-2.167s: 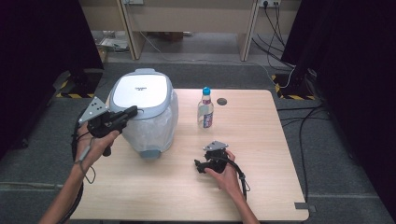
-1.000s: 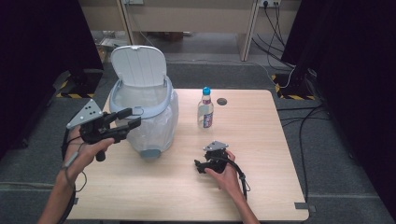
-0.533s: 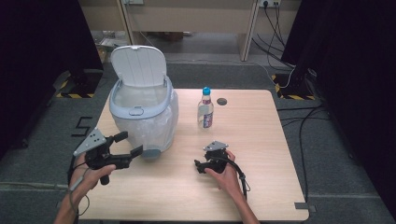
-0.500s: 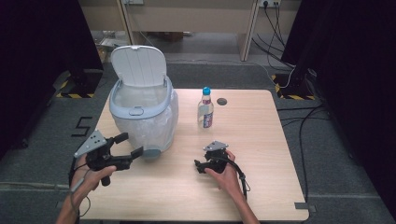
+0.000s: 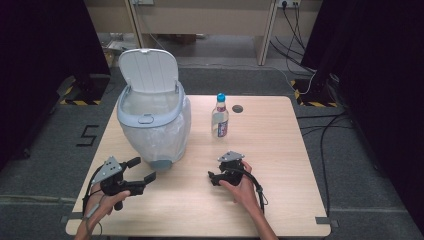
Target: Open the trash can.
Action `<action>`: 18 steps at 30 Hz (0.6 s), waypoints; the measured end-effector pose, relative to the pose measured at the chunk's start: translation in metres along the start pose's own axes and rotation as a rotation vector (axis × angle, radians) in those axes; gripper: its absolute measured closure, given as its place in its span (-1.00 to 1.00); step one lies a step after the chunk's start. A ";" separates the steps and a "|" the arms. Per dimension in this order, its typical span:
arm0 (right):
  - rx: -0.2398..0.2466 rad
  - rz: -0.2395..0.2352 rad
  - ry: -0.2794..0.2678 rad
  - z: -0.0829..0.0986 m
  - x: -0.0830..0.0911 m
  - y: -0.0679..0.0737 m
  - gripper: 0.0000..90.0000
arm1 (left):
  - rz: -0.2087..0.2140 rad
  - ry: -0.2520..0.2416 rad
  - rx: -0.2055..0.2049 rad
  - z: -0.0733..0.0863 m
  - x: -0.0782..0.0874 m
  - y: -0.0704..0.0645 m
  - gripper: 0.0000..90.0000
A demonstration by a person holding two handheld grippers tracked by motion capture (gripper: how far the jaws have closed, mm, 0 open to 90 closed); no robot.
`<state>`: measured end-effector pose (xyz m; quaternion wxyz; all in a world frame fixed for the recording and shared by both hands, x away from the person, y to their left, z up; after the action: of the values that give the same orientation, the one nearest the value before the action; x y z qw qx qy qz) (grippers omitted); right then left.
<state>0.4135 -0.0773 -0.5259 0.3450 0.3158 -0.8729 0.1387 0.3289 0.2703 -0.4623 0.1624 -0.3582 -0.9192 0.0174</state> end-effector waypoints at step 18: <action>-0.002 -0.003 0.002 0.000 0.000 0.000 -0.65 | -0.136 0.235 0.015 0.052 -0.021 0.029 -0.66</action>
<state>0.4132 -0.0771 -0.5258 0.3463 0.3167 -0.8722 0.1379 0.3466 0.2826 -0.5220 0.2727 -0.2934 -0.9158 -0.0287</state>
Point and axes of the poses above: each handheld gripper's, and its own axes: x roughly backward along the jaws, z roughly out of its underside, y roughly to its left, the point moved 1 cm from there along -x, roughly forward along the jaws, and after that the axes turned 1 degree about z, right-handed, at the moved point
